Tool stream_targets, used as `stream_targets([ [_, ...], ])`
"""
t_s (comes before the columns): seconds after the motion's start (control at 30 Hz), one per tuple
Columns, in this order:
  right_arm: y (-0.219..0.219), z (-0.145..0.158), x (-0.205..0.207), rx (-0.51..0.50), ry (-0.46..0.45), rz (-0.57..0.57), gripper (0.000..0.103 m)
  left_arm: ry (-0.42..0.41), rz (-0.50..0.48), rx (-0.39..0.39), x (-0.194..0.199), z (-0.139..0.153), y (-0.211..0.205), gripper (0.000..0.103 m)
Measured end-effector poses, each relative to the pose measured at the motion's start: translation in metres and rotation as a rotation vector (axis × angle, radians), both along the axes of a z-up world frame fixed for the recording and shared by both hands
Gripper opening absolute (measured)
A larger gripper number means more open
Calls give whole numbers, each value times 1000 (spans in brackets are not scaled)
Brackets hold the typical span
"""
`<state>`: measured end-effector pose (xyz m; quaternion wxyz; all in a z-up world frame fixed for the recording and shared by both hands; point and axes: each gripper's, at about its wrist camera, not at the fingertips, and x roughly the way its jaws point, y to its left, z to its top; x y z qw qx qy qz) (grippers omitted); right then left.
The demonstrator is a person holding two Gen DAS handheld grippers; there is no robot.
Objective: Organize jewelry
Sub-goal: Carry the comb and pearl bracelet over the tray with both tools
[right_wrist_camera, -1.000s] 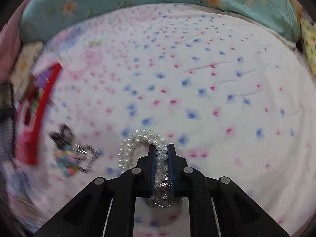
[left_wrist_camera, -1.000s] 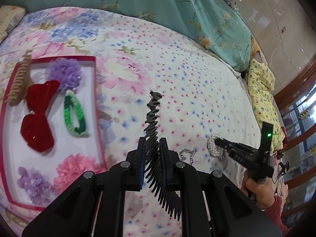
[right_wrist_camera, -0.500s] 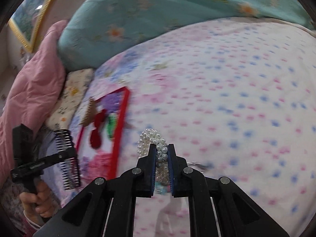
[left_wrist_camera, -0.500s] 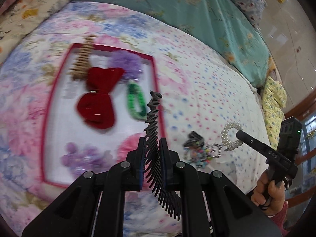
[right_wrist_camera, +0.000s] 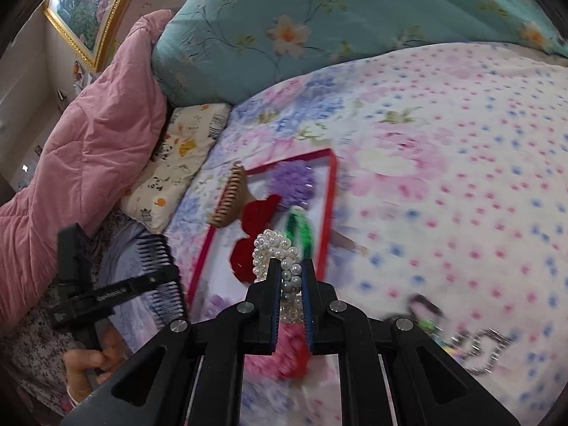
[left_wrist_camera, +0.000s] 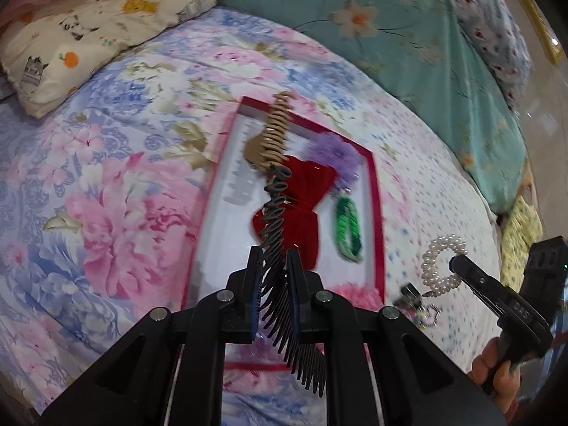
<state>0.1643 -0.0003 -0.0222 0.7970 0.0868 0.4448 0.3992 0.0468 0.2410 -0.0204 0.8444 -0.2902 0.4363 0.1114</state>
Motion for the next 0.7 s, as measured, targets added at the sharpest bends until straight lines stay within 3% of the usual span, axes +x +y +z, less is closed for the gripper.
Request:
stream_targets([
  [0.33,67,-25,23,-9,47,31,10,57,29,5,31,-26,11,11],
  [0.7,95,-59,55,-57,88,24,10,114,58,5,53,-52,19,11],
])
